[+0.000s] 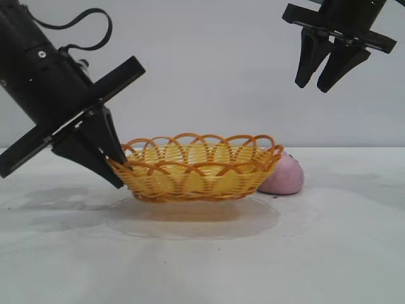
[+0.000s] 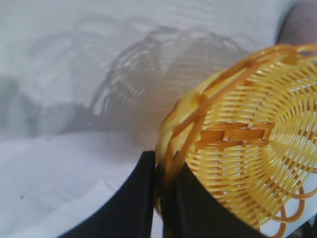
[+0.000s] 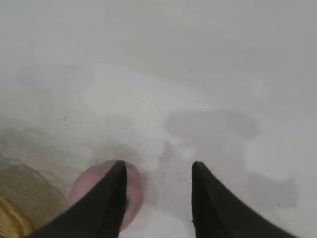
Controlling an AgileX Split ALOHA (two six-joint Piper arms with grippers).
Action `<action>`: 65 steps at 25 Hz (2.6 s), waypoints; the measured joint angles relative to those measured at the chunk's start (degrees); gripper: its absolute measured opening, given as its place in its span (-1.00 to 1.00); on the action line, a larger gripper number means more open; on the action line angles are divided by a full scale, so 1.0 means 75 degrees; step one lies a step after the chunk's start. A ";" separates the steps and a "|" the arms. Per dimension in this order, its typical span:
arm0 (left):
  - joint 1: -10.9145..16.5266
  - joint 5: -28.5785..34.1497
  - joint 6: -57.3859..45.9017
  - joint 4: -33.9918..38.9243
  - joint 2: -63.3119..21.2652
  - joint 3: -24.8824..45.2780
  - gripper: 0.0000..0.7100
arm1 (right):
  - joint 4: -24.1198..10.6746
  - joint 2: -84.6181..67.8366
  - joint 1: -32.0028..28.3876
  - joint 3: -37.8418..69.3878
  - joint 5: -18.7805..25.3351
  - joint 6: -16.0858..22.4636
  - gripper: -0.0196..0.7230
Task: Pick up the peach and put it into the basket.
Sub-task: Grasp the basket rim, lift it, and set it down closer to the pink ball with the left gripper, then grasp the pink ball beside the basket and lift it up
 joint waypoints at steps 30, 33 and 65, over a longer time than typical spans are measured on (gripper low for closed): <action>0.0000 -0.0131 -0.0506 0.0890 -0.0501 0.0232 -0.02 | 0.0021 0.0000 0.0000 0.0000 -0.0012 -0.0017 -0.19; 0.0250 -0.0131 -0.0506 0.1141 -0.0896 0.0232 -0.02 | 0.0021 0.0000 0.0000 0.0000 -0.0012 -0.0017 -0.19; 0.1518 0.1447 -0.4498 0.9207 -0.8572 0.2642 -0.02 | 0.0192 0.0005 0.0276 0.0000 0.0152 -0.0151 -0.19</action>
